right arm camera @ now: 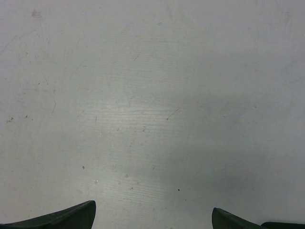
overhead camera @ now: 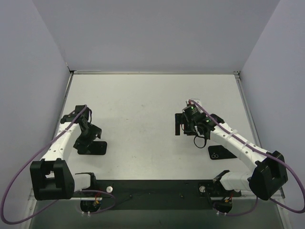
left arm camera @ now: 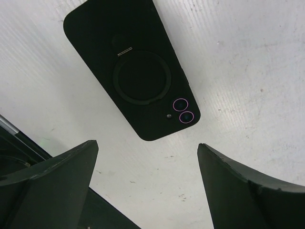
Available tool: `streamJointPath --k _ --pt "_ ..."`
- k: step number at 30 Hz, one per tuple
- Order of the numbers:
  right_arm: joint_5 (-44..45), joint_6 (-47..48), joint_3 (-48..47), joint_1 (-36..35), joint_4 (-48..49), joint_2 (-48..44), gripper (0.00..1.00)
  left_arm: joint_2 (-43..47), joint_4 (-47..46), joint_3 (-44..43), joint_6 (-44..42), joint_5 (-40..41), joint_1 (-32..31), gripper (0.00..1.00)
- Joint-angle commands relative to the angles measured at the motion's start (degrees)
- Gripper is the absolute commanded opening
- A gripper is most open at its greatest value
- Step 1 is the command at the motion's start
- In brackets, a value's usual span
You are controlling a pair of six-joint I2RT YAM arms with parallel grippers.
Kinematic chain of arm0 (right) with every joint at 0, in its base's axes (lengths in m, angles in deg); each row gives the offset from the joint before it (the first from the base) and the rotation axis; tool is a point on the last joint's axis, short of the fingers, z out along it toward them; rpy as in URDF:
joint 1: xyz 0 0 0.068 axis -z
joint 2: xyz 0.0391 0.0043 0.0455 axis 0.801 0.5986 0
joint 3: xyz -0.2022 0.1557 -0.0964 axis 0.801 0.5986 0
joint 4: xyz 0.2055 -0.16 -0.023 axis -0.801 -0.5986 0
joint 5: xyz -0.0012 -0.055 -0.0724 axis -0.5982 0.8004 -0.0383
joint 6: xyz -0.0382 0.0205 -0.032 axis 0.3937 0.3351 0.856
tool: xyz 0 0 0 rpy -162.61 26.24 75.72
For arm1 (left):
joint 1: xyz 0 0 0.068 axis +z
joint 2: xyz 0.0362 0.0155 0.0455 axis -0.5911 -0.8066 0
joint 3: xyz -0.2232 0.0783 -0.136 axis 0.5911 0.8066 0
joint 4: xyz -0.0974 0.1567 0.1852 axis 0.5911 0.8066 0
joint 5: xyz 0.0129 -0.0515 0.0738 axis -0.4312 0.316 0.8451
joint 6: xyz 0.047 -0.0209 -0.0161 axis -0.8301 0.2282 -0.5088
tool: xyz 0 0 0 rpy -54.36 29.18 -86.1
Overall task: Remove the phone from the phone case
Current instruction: Adjust the phone at the center of the board.
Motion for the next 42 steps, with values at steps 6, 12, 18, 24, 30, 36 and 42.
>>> streamJointPath --k 6,12,18,24,30,36,42 --pt "-0.65 3.58 1.00 -0.44 -0.33 -1.97 1.00 -6.98 -2.91 2.47 21.01 -0.77 -0.42 0.97" --pt "-0.48 3.75 3.37 -0.35 -0.41 -6.72 1.00 -9.88 -5.38 2.29 23.56 -0.15 -0.42 0.97" --pt "-0.83 3.93 4.17 -0.26 -0.50 -7.25 1.00 -11.46 -11.53 5.19 25.93 -2.00 -2.71 0.97" --pt "-1.09 3.84 4.08 -0.35 -0.59 -7.34 1.00 -14.98 -11.80 4.40 28.56 -1.03 -3.85 0.97" --pt "-0.48 4.10 4.08 -0.35 -1.03 -7.60 1.00 -16.90 -12.68 1.78 29.27 0.46 -4.03 0.98" --pt "-0.30 4.28 3.91 -0.26 -1.38 -7.25 1.00 -22.27 -13.99 -1.05 28.04 0.73 -4.55 0.97" --pt "0.14 4.54 3.38 -0.26 -1.82 -6.73 1.00 -28.50 -17.25 -5.08 21.64 -1.65 -5.43 0.94"
